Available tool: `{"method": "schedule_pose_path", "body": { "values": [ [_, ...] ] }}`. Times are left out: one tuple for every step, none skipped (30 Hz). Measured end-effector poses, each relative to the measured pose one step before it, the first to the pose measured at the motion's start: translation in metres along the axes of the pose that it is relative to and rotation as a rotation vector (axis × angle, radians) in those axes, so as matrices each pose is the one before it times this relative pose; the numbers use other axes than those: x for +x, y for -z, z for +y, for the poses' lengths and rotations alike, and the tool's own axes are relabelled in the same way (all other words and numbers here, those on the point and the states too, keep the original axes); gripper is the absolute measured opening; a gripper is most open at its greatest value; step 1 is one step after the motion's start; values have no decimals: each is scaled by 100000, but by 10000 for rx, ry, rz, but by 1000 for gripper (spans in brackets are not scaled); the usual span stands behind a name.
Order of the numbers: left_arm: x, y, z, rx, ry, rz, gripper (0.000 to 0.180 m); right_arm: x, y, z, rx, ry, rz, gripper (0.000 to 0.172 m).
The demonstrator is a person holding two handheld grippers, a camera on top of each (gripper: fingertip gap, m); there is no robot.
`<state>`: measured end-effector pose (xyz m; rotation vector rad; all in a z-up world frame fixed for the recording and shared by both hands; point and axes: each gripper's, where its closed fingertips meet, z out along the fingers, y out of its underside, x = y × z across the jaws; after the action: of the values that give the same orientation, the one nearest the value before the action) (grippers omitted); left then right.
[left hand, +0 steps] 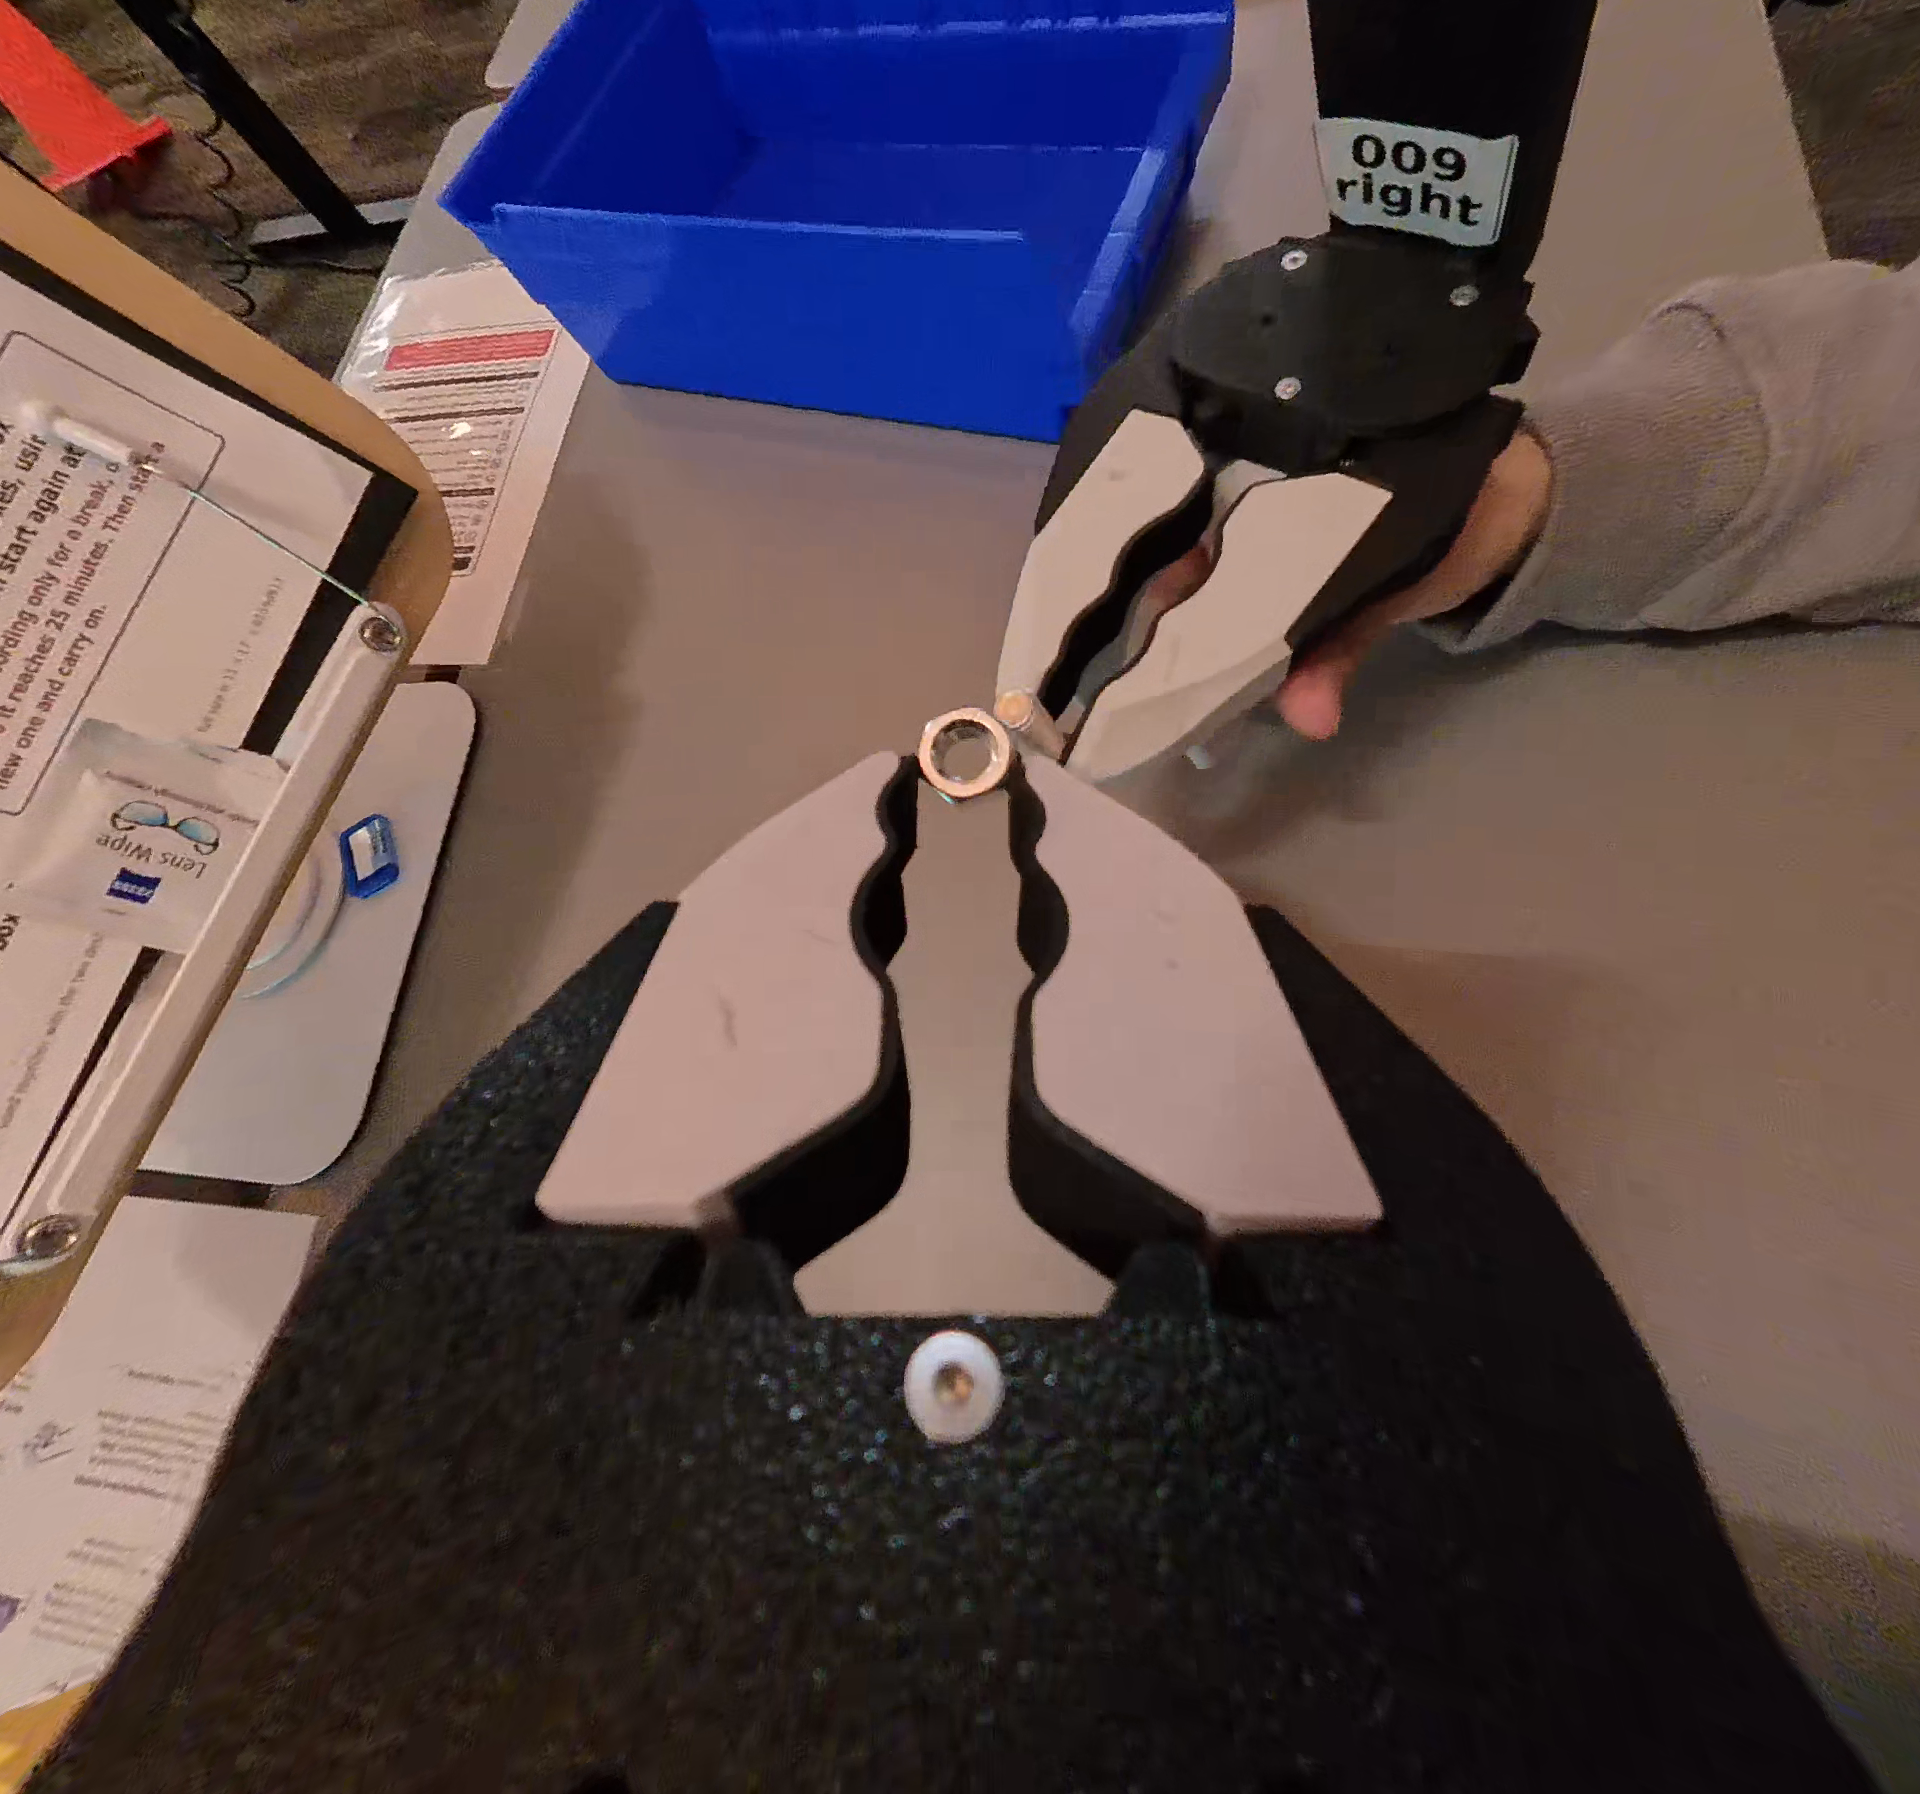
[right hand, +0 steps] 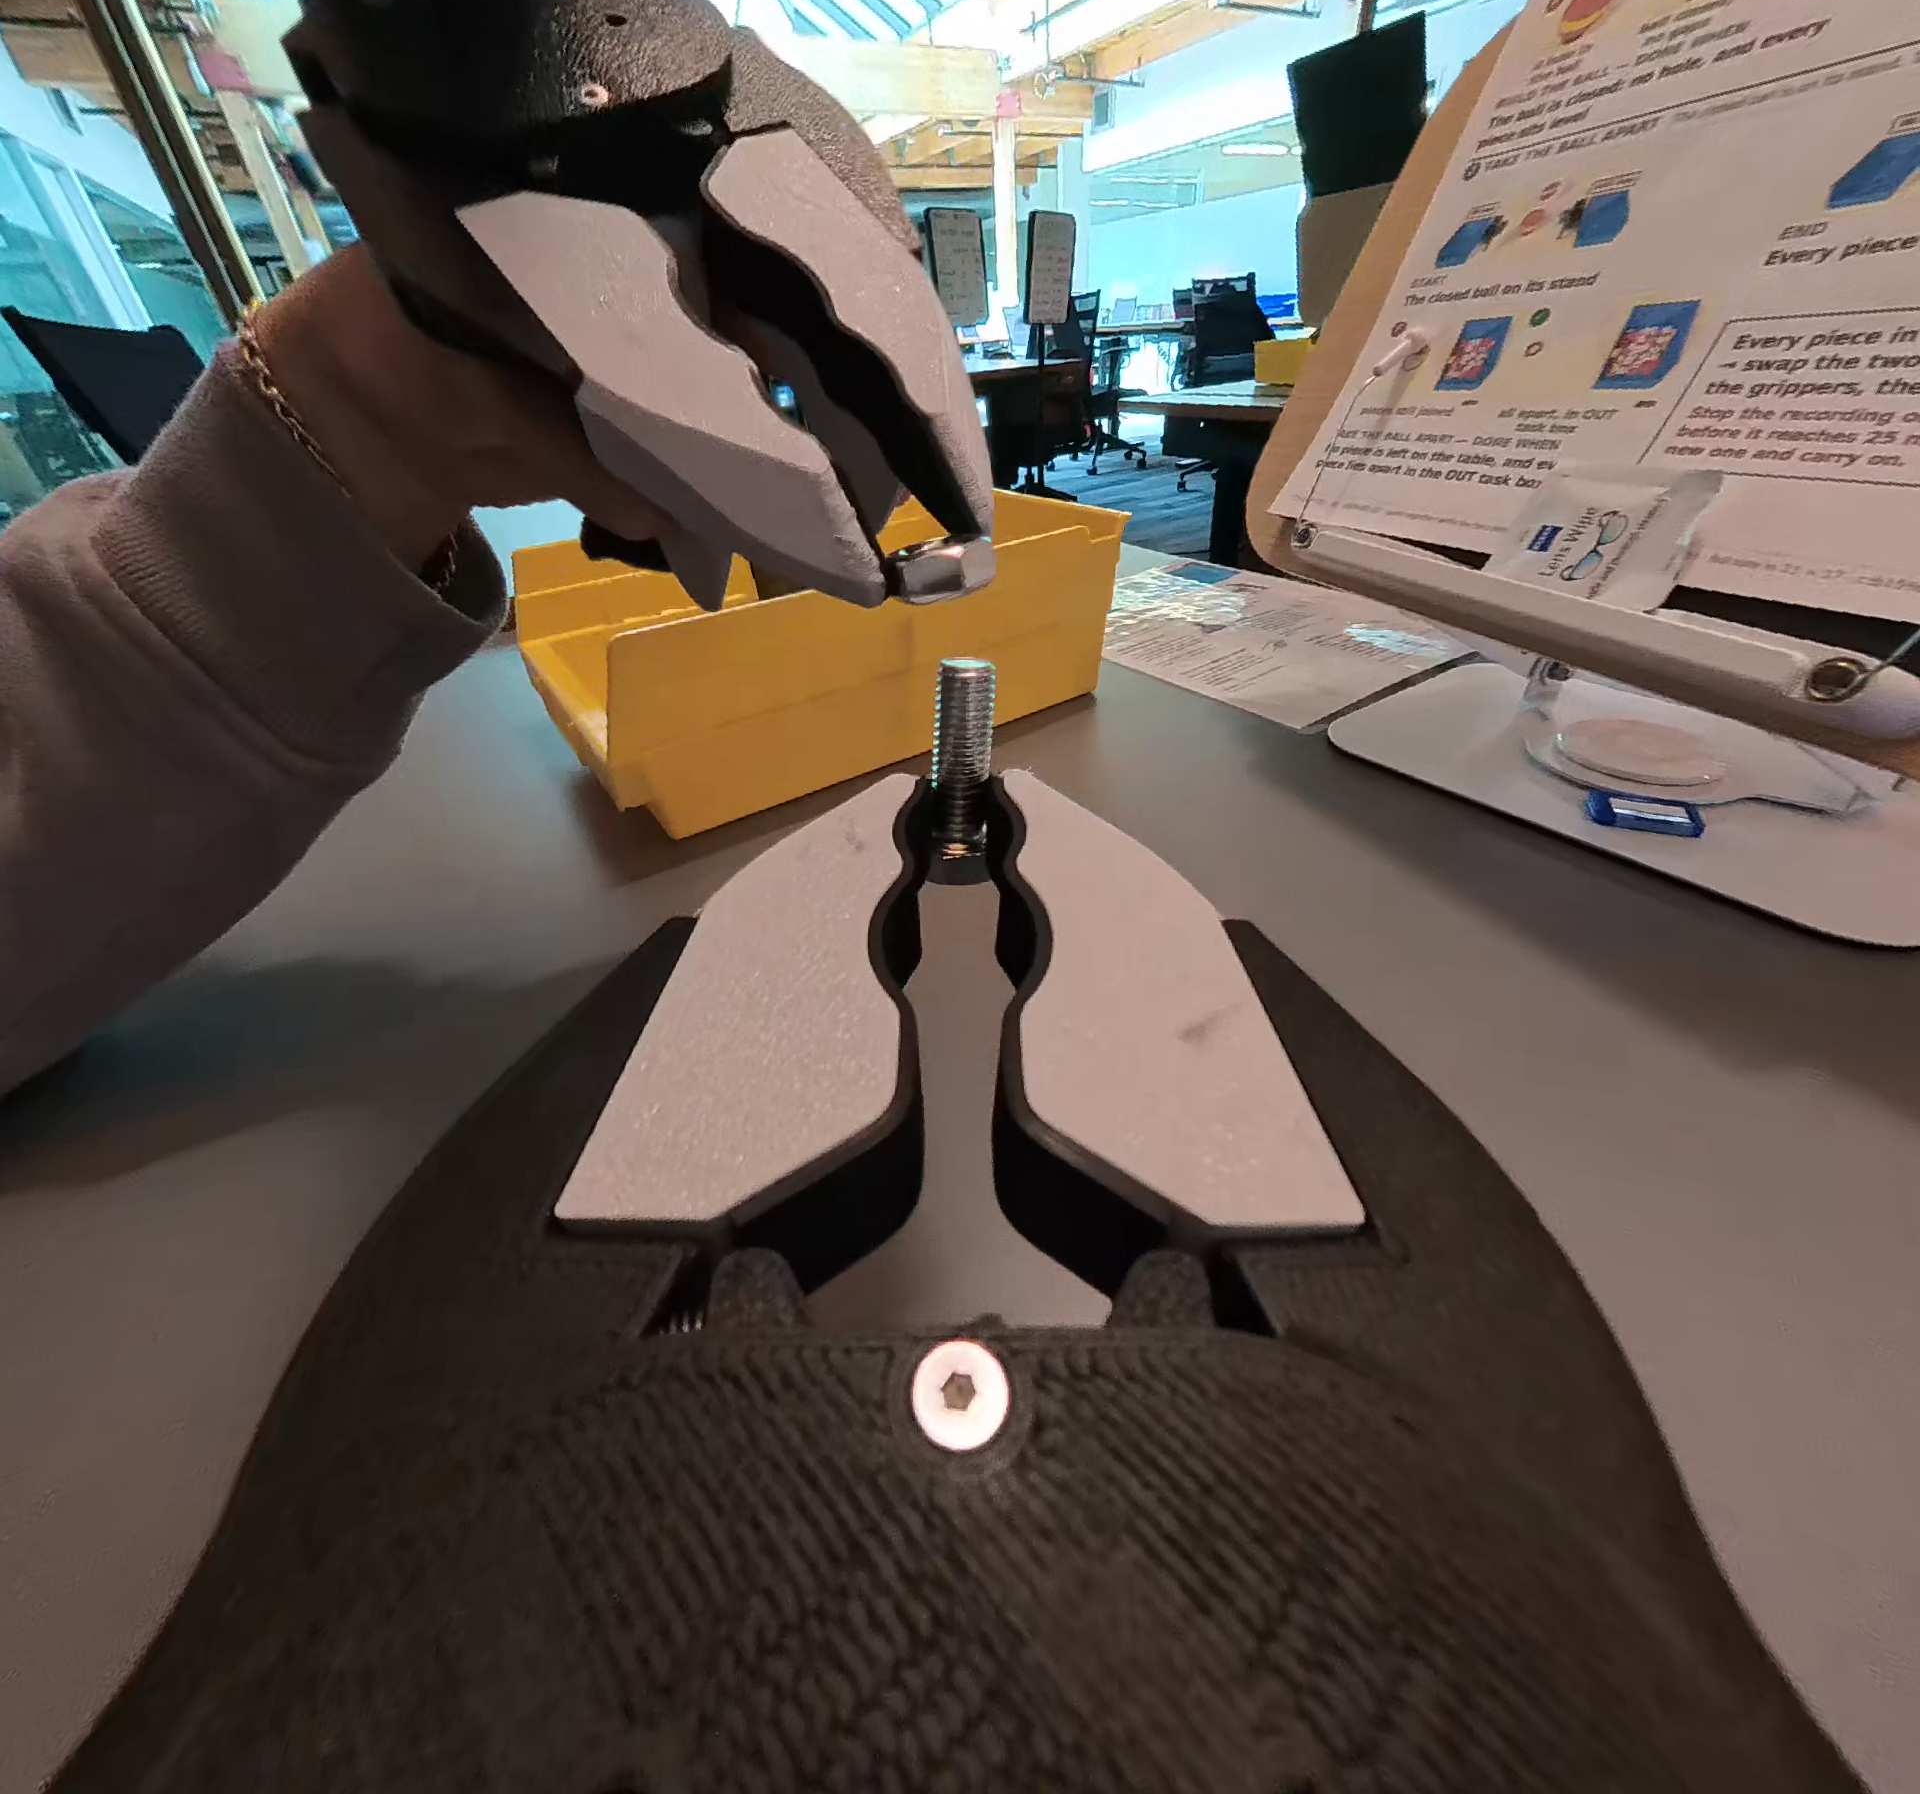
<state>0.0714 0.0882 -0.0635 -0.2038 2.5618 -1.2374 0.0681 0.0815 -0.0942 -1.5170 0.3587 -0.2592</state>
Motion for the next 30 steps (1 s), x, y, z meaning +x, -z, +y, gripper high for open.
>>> {"method": "schedule_pose_path", "body": {
  "values": [
    [271, -83, -65, 33, 152, 215, 16, -165, -134, 93, -60, 49, -23, 9],
    [273, -128, 60, -51, 77, 192, 16, -173, -127, 143, -86, 49, -51, 9],
    [230, -109, 132, -116, 8, 130, 16, -96, -102, 134, -66, 57, -2, 9],
    [131, -77, 128, -121, -18, 44, 16, -83, -86, 100, -42, 47, -5, 9],
    [76, -68, 136, -119, -12, 16, 16, -98, -56, 79, -29, 7, -40, 9],
    [119, -51, 167, -124, 2, 54, 16, -26, -42, 38, -6, -7, -3, 9],
    [139, -39, 155, -112, 8, 71, 16, -17, -23, 1, 8, 16, 8, 9],
    [85, -39, 121, -78, 10, 42, 16, -68, -4, -16, 14, 26, -35, 9],
    [50, -12, 38, -38, 14, 15, 16, -47, -13, 46, -26, 41, -16, 9],
    [-1, -2, -5, -18, 11, -11, 16, -12, -22, 40, -29, 72, 14, 9],
    [-20, -14, 14, -25, 5, -33, 16, -72, -28, 56, -49, 78, -13, 9],
    [28, -56, 67, -59, 9, 5, 16, -79, -42, 79, -68, 91, -16, 9],
    [88, -86, 124, -96, -11, 36, 16, -75, -53, 48, -53, 116, 14, 9],
    [49, -85, 119, -92, -34, 4, 16, -78, -27, -9, -9, 133, 10, 9],
    [27, -49, 91, -78, -24, -2, 16, -22, -31, 84, -68, 112, 37, 9],
    [30, -11, 80, -70, -14, -5, 16, 4, -9, 75, -61, 113, 23, 9],
    [-9, 7, 33, -34, -20, -31, 16, 26, 8, 2, -10, 50, 34, 9],
    [0, 5, -35, 7, -19, -21, 16, -2, 0, -37, 22, -14, -7, 9],
    [17, -11, 2, -16, -20, -20, 16, -8, 10, -1, 2, -23, -14, 9],
    [1, -9, 54, -57, -39, -28, 16, 11, -5, 47, -23, 40, 9, 9],
    [21, -29, 72, -59, -53, -25, 16, -22, -31, 73, -45, 50, 1, 9],
    [21, -21, 55, -41, -49, -22, 16, -21, -36, 64, -38, 32, 12, 9],
    [6, -15, 44, -23, -33, -15, 16, -17, -33, 53, -20, -1, 3, 9],
    [0, -21, 33, -3, -23, -7, 16, -7, -21, 37, -14, -14, -12, 9],
    [-13, -13, 2, 15, -30, -9, 16, 27, 4, 6, 4, -18, 4, 9],
    [-28, 10, -6, 21, -30, -16, 16, 21, 5, -7, 15, -24, -1, 9],
    [-22, -5, -18, 20, -4, -21, 16, 22, 15, -27, 15, -27, -2, 9],
    [-32, -5, -40, 20, 23, -19, 16, 33, 20, -28, 23, -4, 17, 9],
    [-25, -22, -46, 24, 18, -15, 16, 40, 17, -10, 10, -4, 17, 9],
    [-28, -32, -14, 22, -3, -15, 16, 37, 17, -5, -3, 0, 15, 9]
  ]
}}
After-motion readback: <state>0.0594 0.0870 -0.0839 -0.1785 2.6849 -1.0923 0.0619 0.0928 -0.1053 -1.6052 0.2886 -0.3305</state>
